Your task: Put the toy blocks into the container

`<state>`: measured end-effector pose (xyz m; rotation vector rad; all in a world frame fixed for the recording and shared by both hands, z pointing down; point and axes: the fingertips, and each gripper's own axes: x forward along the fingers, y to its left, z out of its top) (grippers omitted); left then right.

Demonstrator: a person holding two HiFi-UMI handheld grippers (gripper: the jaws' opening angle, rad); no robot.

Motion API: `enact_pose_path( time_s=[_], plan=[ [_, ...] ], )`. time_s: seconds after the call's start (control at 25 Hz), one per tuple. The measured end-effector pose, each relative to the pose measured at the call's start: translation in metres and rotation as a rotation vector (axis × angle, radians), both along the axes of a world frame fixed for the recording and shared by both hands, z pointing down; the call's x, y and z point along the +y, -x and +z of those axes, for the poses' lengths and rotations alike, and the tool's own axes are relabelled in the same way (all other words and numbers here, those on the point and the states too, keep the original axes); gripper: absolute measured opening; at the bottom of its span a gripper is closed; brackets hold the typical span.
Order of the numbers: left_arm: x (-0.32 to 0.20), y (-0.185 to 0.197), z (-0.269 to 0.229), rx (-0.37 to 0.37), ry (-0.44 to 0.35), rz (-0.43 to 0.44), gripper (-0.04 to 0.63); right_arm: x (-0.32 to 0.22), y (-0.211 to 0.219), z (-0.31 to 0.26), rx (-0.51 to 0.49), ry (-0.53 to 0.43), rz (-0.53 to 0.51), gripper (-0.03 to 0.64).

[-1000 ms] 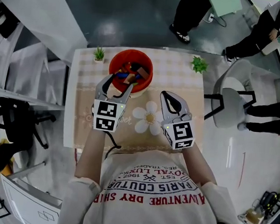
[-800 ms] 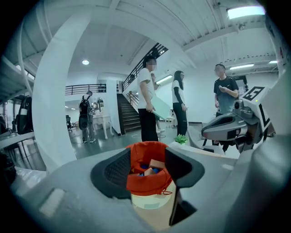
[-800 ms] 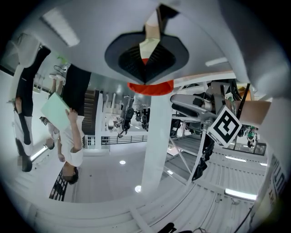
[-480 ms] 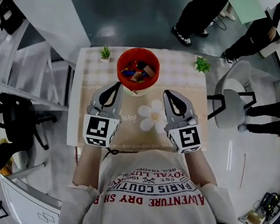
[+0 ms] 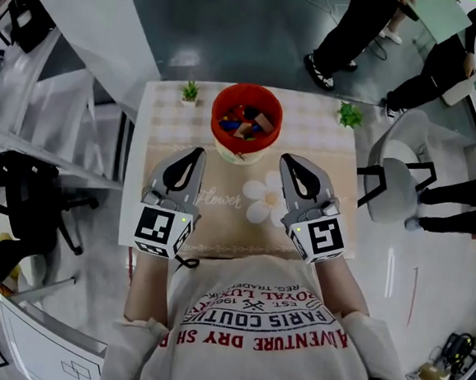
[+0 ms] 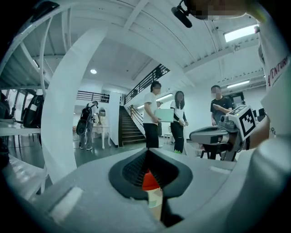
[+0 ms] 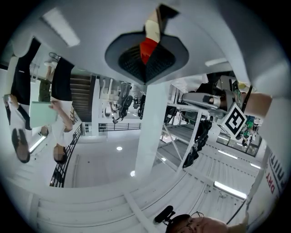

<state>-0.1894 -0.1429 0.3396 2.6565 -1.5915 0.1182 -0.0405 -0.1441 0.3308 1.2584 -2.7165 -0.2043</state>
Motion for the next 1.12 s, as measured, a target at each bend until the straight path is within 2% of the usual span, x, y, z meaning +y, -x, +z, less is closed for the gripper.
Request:
enact_pose_path(
  time_s=[0.28, 0.52, 1.12],
  plan=[
    [0.004, -0.005, 0.0, -0.01, -0.004, 0.054, 0.006, 0.002, 0.008, 0.003, -0.011, 0.015, -0.017, 0.0],
    [0.004, -0.01, 0.003, -0.032, -0.008, 0.09, 0.006, 0.0, 0.006, 0.011, -0.026, 0.047, 0.016, 0.0],
    [-0.003, -0.014, 0.01, -0.036, 0.013, 0.108, 0.006, -0.006, 0.007, 0.021, 0.009, 0.066, 0.023, 0.0]
  ],
)
